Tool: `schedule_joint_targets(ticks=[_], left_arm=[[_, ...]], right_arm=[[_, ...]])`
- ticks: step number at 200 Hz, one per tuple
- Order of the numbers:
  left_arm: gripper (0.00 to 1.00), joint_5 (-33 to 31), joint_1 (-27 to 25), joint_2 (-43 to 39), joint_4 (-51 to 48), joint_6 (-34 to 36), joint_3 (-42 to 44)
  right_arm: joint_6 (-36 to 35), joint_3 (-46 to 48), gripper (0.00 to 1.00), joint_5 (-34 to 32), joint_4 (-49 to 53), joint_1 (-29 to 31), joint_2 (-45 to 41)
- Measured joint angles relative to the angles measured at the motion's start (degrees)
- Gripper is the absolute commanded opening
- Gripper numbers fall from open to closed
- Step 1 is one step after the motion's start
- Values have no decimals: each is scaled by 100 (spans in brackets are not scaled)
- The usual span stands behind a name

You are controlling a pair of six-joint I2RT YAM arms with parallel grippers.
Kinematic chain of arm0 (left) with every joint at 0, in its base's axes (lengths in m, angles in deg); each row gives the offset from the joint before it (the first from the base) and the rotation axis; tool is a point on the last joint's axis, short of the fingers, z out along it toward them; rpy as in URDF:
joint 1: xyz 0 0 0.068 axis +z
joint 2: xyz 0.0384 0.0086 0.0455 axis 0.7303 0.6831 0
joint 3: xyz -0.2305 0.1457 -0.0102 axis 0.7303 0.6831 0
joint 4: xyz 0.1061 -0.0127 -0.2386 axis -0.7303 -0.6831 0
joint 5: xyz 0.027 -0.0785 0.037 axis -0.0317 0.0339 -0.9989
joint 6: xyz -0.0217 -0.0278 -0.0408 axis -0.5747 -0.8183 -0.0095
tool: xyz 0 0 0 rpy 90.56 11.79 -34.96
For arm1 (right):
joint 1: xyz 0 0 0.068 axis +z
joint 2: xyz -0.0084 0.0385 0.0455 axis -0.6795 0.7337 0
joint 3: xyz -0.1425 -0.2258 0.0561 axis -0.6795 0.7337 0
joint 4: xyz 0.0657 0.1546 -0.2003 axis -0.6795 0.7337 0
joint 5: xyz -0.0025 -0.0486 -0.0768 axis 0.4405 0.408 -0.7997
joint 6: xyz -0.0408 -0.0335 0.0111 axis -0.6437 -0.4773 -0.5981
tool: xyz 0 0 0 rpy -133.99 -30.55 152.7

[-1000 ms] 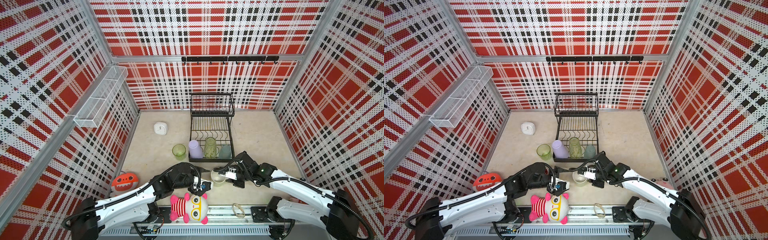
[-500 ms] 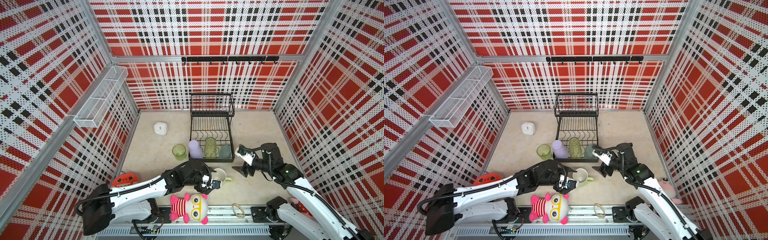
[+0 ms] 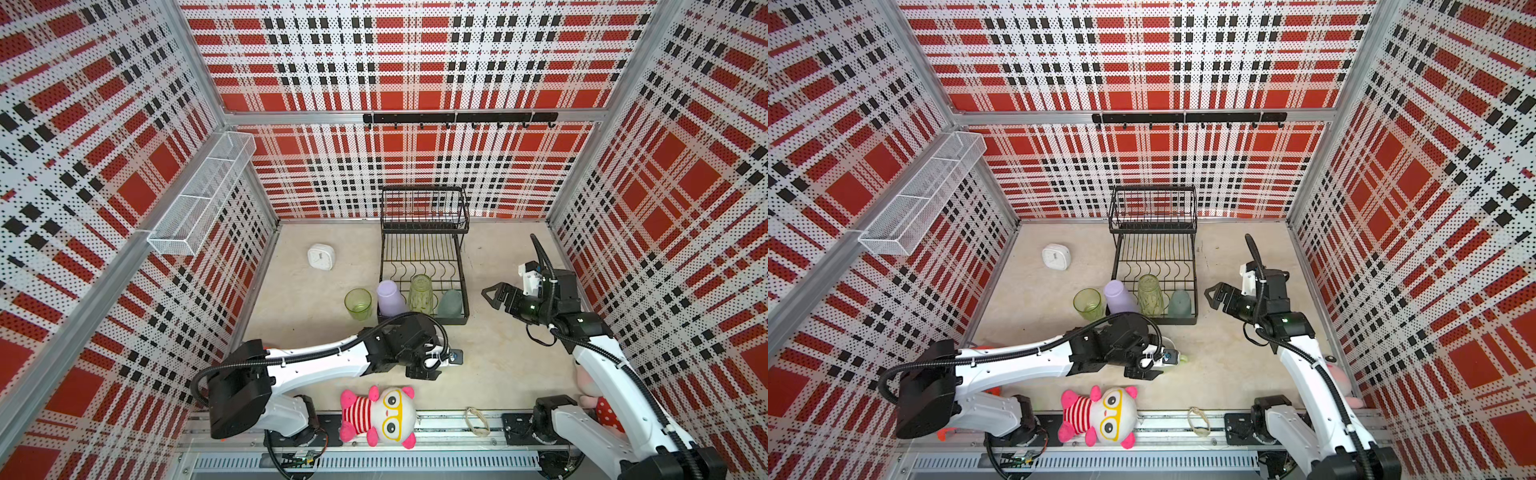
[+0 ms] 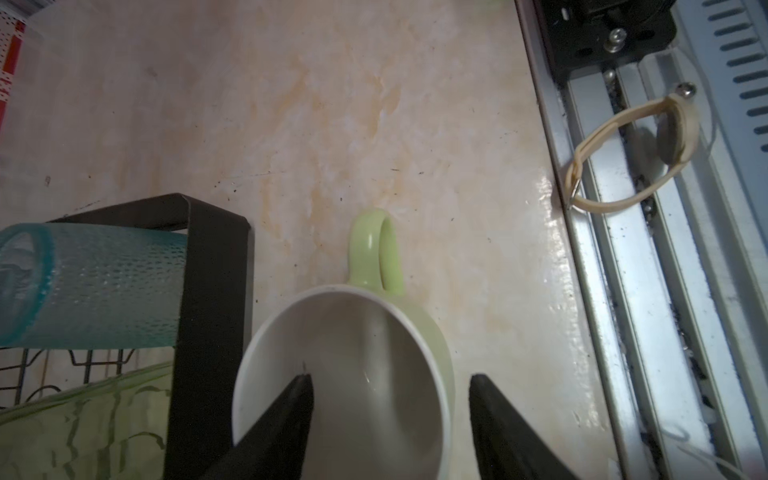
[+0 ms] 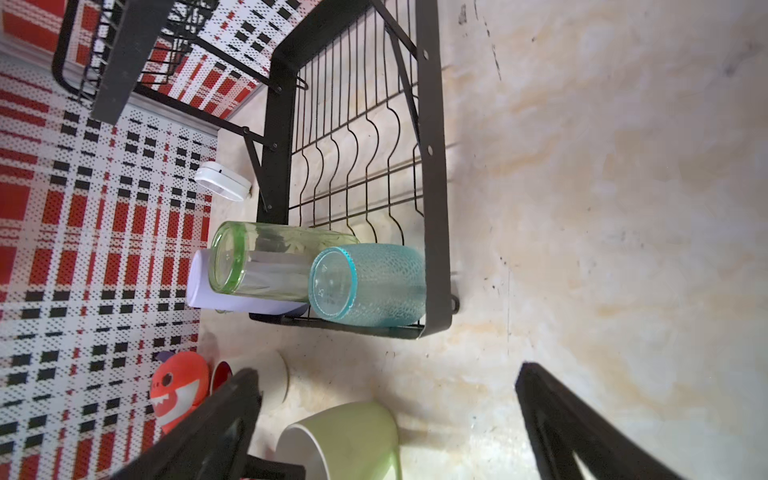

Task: Load the cups into the dish rack

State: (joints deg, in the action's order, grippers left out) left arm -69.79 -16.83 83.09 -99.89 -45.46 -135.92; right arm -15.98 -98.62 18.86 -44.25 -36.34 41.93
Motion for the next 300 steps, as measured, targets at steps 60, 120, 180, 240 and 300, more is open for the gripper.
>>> schedule_joint_targets(ticks=[60,120,180,240,300], left_arm=[[35,50,0,7,-140,-42,-4],[31,243,79,203,-164,-11,-15],[4,236,66,496,-348,-59,-328],[0,-37,-243,664,-549,-13,-715],[0,-597,-573,678,754,-264,-730]], right_arm=[[850,7,100,72,367,-11,94],[1342,605,96,468,680,-11,188],[2745,1882,92,1375,341,44,-271],[4269,1611,91,929,57,452,-890],[4496,807,91,461,807,439,-798]])
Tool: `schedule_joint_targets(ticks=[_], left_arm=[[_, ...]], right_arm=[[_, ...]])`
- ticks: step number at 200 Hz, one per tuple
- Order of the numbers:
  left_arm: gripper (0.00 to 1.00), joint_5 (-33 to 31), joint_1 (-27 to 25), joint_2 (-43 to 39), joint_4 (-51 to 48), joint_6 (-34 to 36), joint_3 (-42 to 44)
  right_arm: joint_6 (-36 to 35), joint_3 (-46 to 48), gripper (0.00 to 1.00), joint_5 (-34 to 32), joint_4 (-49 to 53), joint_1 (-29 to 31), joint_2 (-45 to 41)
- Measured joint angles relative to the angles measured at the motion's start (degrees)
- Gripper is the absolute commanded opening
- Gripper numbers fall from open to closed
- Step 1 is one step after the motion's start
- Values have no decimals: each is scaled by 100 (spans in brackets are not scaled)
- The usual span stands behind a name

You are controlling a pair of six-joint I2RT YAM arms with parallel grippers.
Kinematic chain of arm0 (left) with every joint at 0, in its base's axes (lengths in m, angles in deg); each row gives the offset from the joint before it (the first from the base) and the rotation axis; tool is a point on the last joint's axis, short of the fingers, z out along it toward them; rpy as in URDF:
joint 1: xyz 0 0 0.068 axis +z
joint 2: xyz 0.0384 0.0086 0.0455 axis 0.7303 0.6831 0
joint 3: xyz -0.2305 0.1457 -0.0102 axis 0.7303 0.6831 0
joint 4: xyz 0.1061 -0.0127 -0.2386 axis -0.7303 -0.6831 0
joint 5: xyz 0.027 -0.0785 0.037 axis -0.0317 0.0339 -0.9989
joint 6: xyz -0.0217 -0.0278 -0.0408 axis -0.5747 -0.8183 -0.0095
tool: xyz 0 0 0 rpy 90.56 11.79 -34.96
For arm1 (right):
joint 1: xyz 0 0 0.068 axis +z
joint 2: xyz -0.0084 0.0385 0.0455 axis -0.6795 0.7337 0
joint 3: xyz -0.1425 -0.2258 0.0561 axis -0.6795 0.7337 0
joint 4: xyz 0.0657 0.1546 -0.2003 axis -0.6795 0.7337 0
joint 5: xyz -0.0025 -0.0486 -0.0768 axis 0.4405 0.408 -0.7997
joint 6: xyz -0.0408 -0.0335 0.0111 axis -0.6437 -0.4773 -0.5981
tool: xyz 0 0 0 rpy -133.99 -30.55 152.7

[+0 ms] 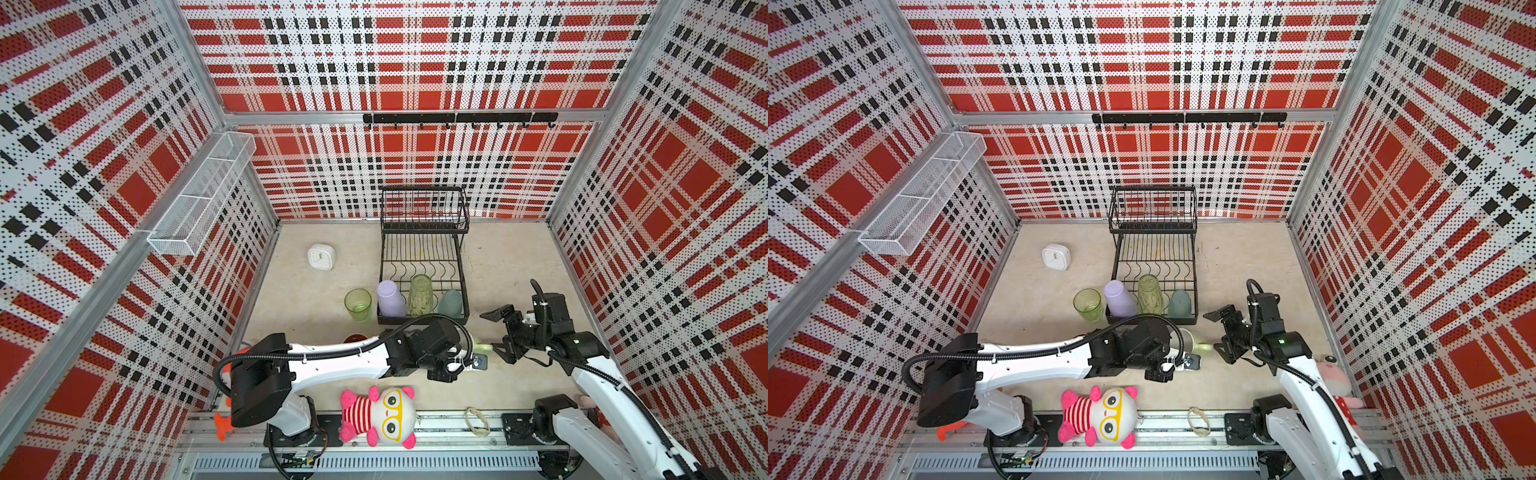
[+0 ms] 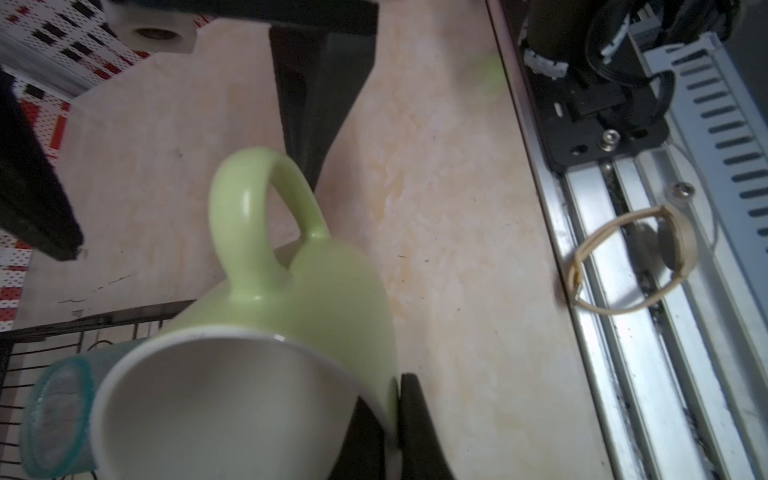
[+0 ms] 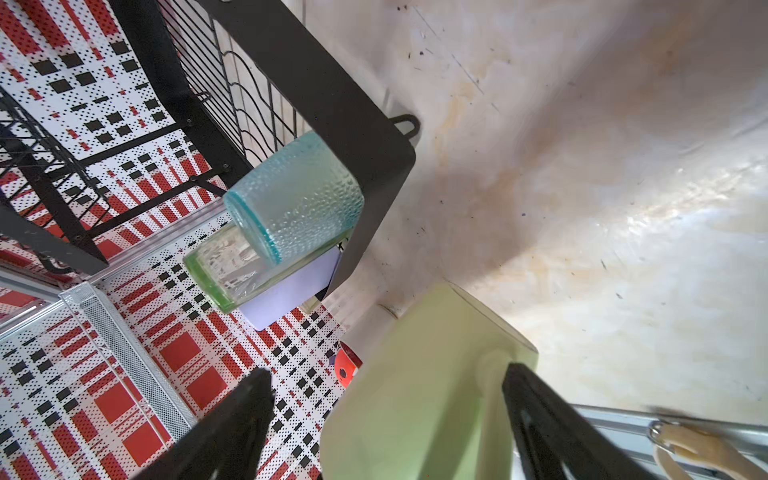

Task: Load the cups into the dish rack

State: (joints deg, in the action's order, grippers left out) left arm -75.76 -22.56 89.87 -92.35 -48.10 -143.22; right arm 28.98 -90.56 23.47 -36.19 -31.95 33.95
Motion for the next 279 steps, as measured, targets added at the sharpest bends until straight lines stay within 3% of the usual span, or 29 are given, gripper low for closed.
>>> schedule_joint_targets(ticks=[36,70,133,177,238,255,271,279], left_arm=[[0,-879,-50,-127,1502,-192,586],[0,-1725,-369,-2,2730,114,767],[0,-2210,-529,704,4819,706,721],[0,-2441,-520,1189,5657,1051,616],[0,-2535,-520,1377,6308,1412,527],[0,-2540,-520,1381,6319,1467,527],[0,-2544,-520,1381,6319,1517,527],[0,-2562,-520,1388,6325,1528,527]], right_arm=[[-431,-1290,92,-846,946,-15,409],[-831,-2184,89,-1239,1445,-26,761],[-1368,-3084,59,-1110,1998,-96,726],[-1335,-3228,55,-938,2243,-101,326],[-1416,-3069,47,-800,2258,-103,428],[-1469,-3036,39,-739,2162,-103,431],[-1482,-3012,24,-640,1993,-103,435],[-1493,-2994,23,-586,1897,-103,442]])
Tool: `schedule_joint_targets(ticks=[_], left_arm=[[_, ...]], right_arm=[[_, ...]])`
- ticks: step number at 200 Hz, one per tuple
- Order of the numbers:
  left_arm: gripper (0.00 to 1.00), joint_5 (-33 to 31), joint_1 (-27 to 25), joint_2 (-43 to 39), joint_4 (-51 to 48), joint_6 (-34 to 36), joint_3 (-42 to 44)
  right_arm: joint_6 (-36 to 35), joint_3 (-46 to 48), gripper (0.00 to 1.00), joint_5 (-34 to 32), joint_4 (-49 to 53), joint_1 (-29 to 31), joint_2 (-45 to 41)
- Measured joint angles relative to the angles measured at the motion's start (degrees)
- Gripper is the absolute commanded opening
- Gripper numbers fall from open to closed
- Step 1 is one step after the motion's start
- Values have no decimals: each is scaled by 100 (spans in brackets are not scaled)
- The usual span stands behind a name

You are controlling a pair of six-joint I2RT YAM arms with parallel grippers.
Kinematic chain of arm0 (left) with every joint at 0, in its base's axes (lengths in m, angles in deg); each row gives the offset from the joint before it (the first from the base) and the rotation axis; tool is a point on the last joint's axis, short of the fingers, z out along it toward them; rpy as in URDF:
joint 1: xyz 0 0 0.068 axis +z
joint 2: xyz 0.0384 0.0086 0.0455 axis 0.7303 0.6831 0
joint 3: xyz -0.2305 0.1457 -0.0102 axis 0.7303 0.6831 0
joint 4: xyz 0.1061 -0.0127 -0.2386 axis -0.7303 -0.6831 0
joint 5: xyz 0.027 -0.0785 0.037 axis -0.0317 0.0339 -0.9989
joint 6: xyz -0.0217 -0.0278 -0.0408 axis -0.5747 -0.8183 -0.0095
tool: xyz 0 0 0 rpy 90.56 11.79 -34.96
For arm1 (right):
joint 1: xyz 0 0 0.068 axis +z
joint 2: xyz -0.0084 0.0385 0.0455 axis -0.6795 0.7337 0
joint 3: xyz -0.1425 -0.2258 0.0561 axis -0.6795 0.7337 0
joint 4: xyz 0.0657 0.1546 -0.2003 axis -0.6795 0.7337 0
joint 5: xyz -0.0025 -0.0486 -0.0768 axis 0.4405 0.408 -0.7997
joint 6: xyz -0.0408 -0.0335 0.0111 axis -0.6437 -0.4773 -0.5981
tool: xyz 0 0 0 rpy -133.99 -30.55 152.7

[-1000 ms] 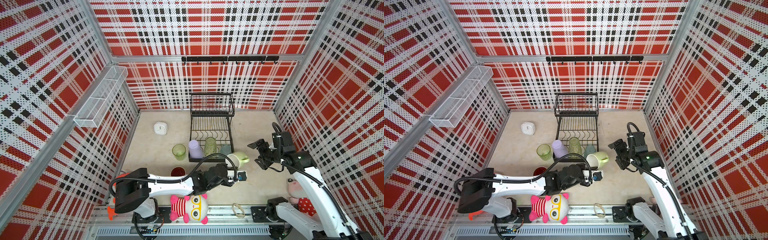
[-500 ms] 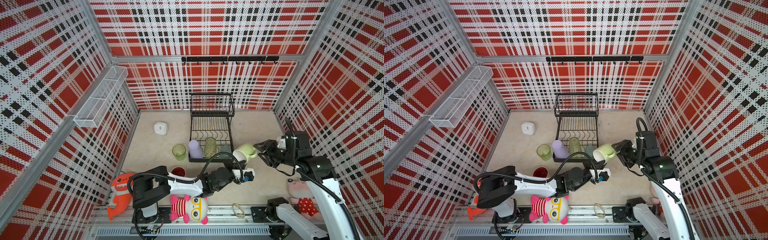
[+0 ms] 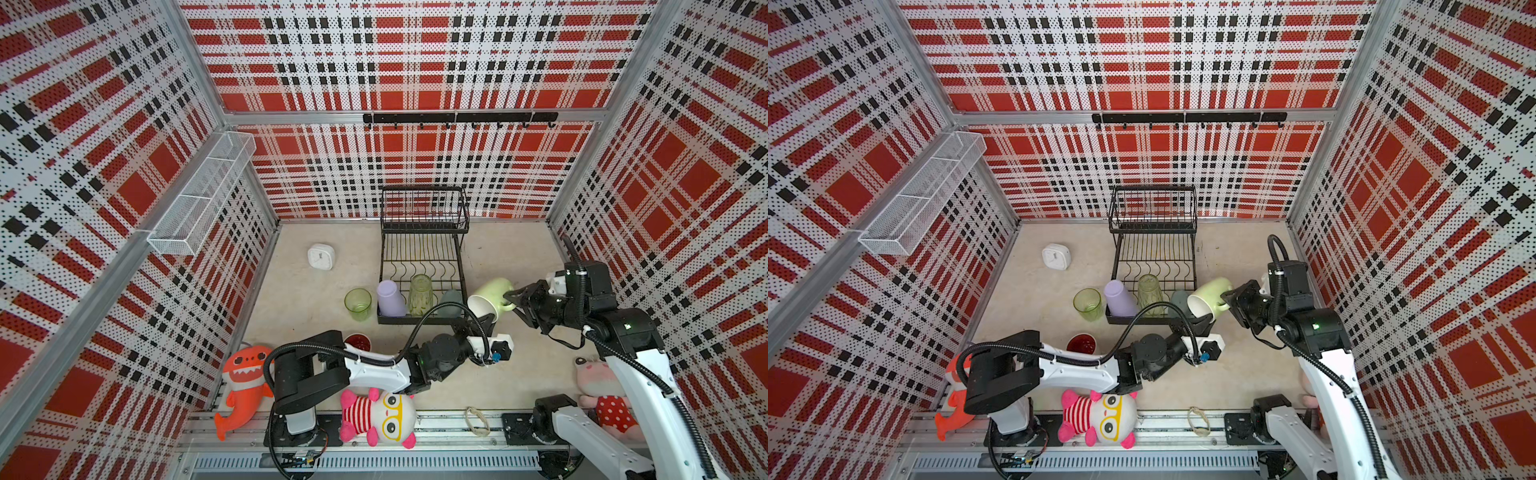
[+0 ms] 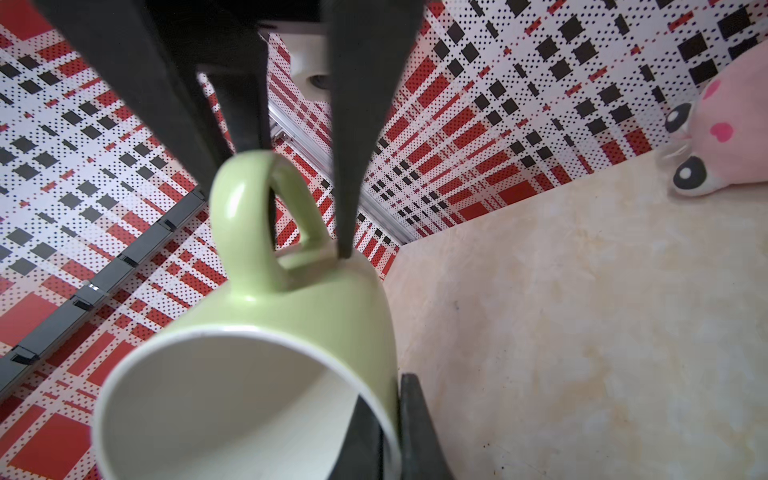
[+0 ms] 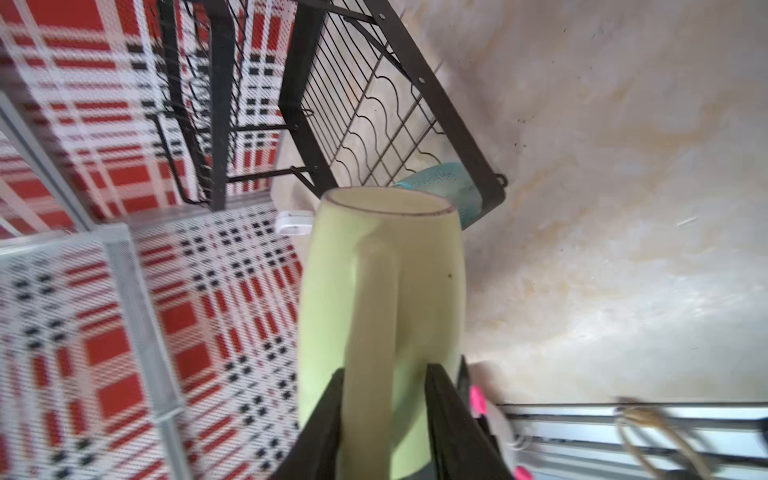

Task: Load the cups into the dish rack

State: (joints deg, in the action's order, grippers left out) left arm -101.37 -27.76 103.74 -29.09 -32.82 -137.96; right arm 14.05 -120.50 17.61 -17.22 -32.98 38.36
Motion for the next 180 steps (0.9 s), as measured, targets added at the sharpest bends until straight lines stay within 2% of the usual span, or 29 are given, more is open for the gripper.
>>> schedule_joint_targets(ticks=[29,51,75,92,111,124,146,180], left_arm=[[0,-151,15,26,-13,85,0],[0,-227,24,55,13,94,0],[0,-302,35,76,59,92,0],[29,-396,28,92,105,33,0],[53,-457,9,85,367,-109,-17],[66,-459,-9,85,584,-177,-39],[76,-420,-26,85,706,-293,-59],[81,-278,-61,-39,815,-413,68]], right_arm=[[-28,90,14,142,-240,-26,44],[-44,94,2,197,-310,-26,109],[-120,94,0,254,-385,-26,164],[-179,94,0,282,-422,-26,190],[-330,92,0,267,-457,-26,225],[-466,92,0,227,-503,-26,264],[-623,81,0,173,-723,-26,358],[-914,79,0,-81,-1255,-26,437]])
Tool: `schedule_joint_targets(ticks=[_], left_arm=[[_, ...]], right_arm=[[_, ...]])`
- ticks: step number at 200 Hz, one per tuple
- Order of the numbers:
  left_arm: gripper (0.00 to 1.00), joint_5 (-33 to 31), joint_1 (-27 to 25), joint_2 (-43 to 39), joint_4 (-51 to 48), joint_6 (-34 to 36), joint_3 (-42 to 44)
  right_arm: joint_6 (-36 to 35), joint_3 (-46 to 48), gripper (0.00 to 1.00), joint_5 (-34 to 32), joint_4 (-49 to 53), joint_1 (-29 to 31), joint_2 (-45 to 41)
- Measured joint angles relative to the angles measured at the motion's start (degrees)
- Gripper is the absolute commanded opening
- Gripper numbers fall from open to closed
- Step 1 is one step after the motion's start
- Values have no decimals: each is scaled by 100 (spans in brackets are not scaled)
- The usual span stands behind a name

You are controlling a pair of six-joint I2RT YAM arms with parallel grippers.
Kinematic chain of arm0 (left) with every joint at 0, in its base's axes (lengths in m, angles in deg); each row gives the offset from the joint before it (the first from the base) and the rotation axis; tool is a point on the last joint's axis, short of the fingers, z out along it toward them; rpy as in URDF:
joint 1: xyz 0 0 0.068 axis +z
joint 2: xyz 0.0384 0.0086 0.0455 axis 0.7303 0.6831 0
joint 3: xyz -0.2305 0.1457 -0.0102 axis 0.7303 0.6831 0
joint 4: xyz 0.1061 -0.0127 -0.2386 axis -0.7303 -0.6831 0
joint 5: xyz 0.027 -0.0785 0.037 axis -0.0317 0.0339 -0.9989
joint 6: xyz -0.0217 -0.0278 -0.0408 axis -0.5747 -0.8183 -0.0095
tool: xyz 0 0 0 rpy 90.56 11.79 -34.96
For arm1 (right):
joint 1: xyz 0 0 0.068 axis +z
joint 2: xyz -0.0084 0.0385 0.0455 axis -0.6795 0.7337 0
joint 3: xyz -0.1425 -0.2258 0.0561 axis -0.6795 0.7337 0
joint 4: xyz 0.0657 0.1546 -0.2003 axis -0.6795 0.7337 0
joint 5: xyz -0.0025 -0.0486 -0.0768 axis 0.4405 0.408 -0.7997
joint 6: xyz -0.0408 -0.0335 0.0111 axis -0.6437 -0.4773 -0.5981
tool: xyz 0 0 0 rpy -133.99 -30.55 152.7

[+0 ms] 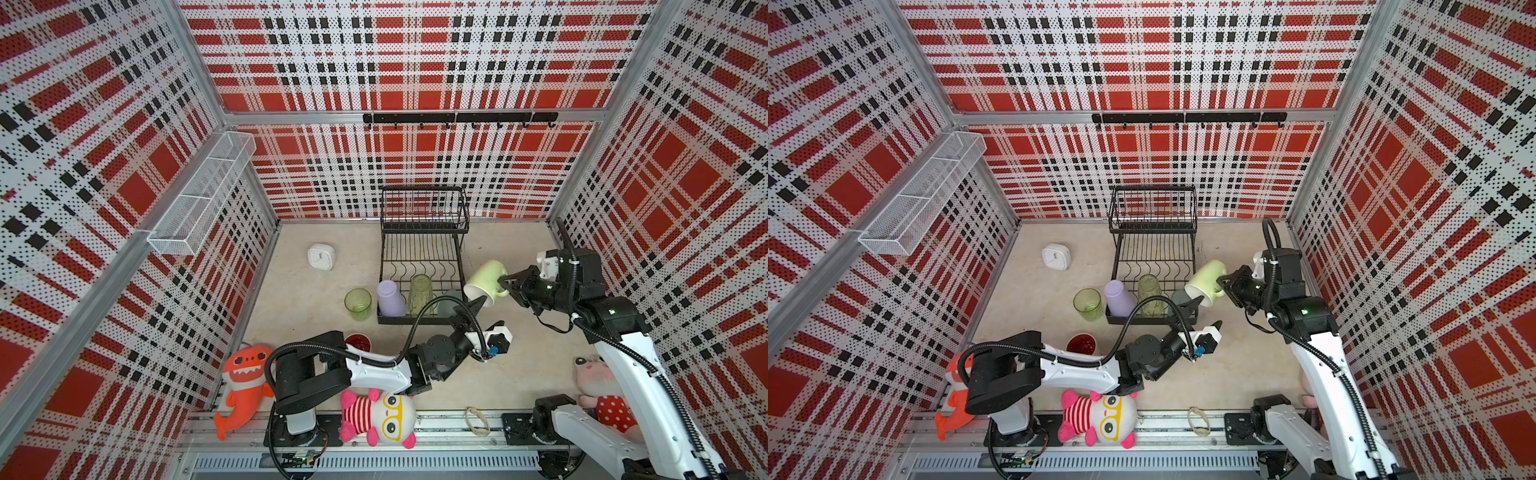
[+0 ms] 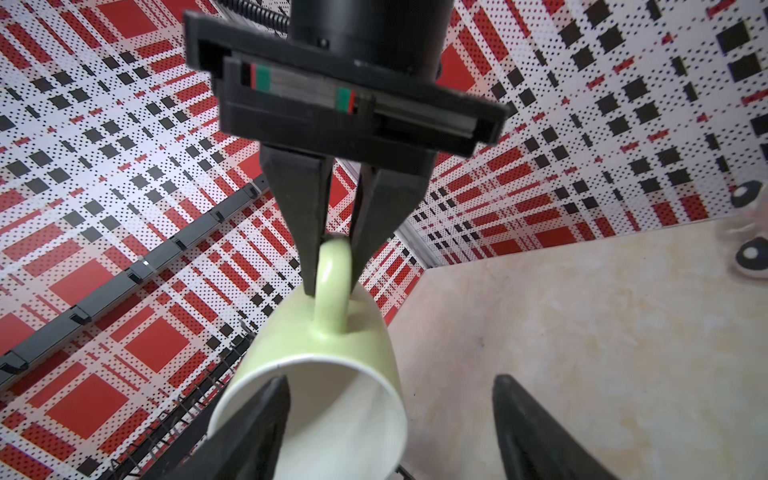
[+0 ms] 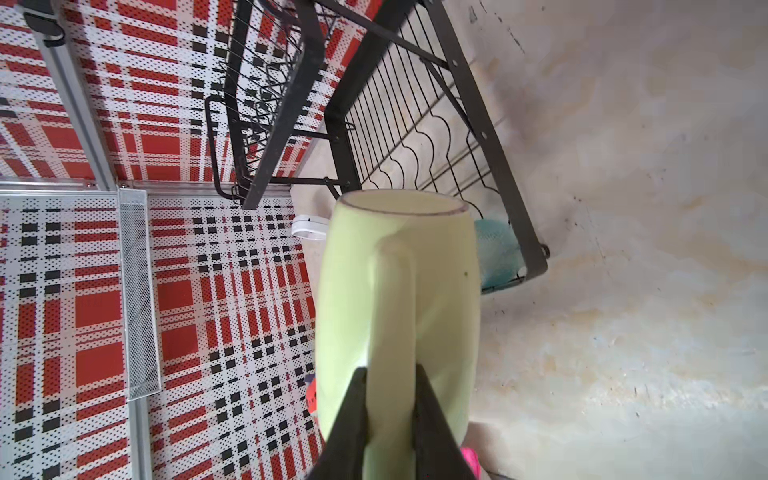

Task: Load the cups into the dish rack

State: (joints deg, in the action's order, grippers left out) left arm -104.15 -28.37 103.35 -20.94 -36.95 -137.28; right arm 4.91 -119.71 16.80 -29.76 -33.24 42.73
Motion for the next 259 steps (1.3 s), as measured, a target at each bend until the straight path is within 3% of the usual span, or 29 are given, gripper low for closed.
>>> schedule_joint_targets(ticks=[51,91,106,153,192,232,259], left_arm=[[87,326,-131,-793,-11,-662,632],[91,422,-85,-1731,-490,-1478,739],[98,459,24,-2168,-839,-1847,719],[98,437,815,-3414,-2208,-3091,505],[98,39,1377,-4183,-3711,-4356,-9],[98,-601,1832,-4962,-4962,-4977,-133],[98,-774,2426,-5421,-5818,-5344,-22]], right_arm=[[-1001,188,0,-422,-1257,0,138],[-2374,970,0,-94,-2916,0,352],[-2927,1307,0,-13,-3488,0,520],[-4188,1818,0,695,-4966,-125,1279],[-5167,1963,0,1191,-5960,-133,1705],[-5906,2369,0,1550,-7088,-127,2232],[-6336,2531,0,1598,-7466,-37,2776]])
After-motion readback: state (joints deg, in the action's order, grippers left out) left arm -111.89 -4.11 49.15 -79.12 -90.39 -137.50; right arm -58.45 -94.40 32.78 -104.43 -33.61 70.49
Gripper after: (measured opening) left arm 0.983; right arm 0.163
